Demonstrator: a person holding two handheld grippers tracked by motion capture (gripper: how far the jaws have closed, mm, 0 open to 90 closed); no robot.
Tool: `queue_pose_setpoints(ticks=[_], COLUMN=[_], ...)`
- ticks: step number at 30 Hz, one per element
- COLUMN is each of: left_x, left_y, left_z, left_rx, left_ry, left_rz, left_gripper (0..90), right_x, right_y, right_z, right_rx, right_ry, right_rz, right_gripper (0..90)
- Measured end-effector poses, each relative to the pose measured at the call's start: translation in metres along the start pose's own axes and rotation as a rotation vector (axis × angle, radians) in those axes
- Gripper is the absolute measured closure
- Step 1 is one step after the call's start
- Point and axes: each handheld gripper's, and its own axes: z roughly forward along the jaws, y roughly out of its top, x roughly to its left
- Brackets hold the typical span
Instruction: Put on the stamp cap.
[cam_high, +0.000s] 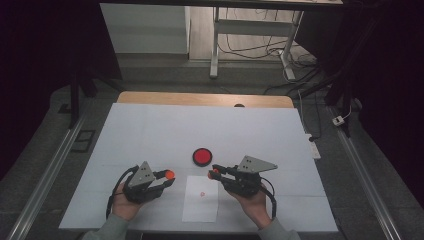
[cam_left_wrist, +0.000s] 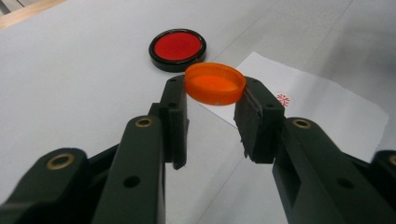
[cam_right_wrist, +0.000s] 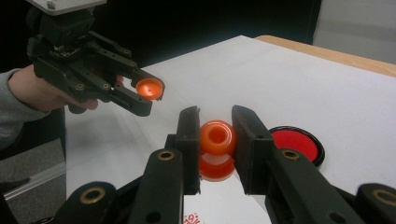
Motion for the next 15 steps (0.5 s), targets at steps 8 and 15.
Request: queue_pose_setpoints(ticks=[8, 15], left_x=[-0.007, -0.014], left_y=[0.003, 0.005], left_z=[0.007, 0.015], left_rx=[0.016, 0.029], left_ry=[-0.017, -0.036], left_rz=[0.022, 0.043], left_gripper=[64.9, 64.9], right_x=[0.000, 0.001], right_y=[0.000, -0.001], right_z=[0.001, 0.001], right_rx=[0.001, 0.003], right_ry=[0.003, 0.003], right_rz=[0.004, 0.001], right_gripper=[72.3, 72.3])
